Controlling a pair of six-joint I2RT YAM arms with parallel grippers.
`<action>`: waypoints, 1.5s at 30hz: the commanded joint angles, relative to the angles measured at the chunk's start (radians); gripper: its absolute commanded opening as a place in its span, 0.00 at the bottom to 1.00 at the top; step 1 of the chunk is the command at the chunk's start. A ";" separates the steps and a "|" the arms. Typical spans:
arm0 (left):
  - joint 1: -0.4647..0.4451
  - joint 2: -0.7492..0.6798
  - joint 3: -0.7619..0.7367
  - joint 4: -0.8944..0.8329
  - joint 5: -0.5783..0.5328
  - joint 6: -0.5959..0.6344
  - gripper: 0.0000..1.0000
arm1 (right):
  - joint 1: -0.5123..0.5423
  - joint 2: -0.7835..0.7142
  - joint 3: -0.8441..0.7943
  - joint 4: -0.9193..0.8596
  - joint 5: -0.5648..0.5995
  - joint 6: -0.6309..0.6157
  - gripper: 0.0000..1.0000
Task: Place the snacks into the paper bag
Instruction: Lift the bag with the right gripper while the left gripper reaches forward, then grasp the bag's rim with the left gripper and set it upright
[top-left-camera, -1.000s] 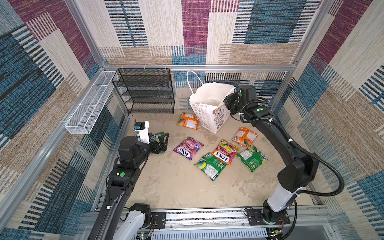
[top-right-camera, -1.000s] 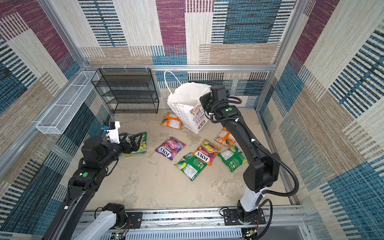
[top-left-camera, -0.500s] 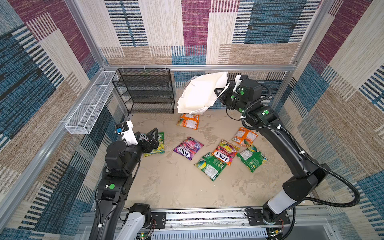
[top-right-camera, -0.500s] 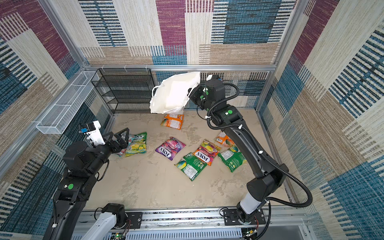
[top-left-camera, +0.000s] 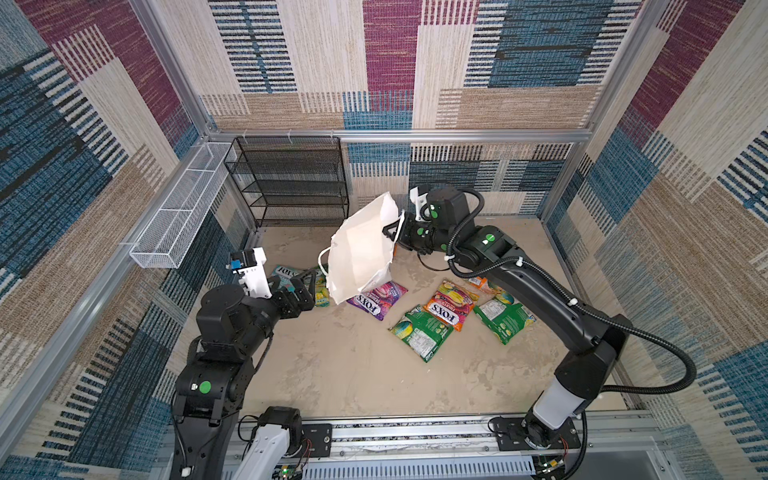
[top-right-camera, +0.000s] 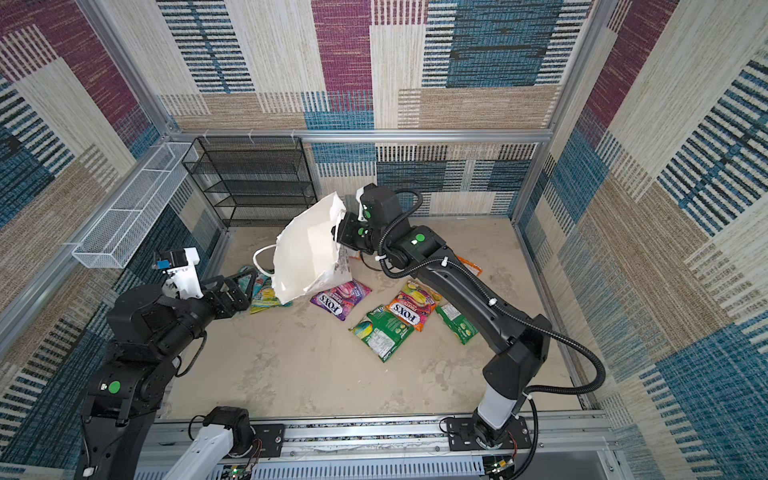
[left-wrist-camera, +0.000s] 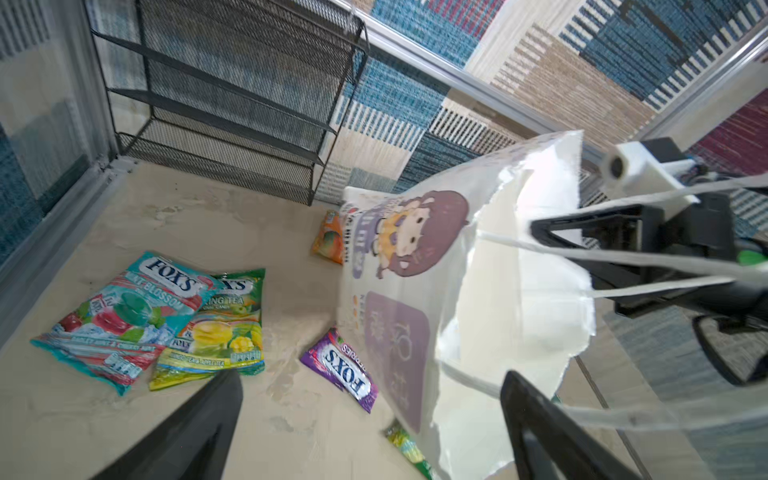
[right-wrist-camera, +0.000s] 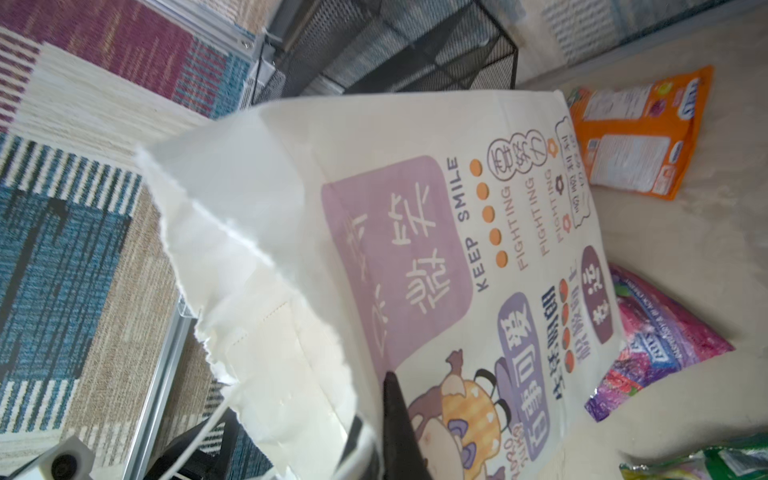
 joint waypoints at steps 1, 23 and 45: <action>0.000 -0.019 0.039 -0.136 0.088 0.065 1.00 | 0.016 0.054 0.049 -0.072 -0.107 0.009 0.00; -0.001 0.030 0.091 -0.421 0.108 0.063 1.00 | 0.071 0.211 0.088 -0.168 -0.161 0.054 0.00; 0.000 0.240 0.048 -0.298 -0.089 -0.081 0.41 | 0.072 0.208 0.097 -0.144 -0.125 0.044 0.09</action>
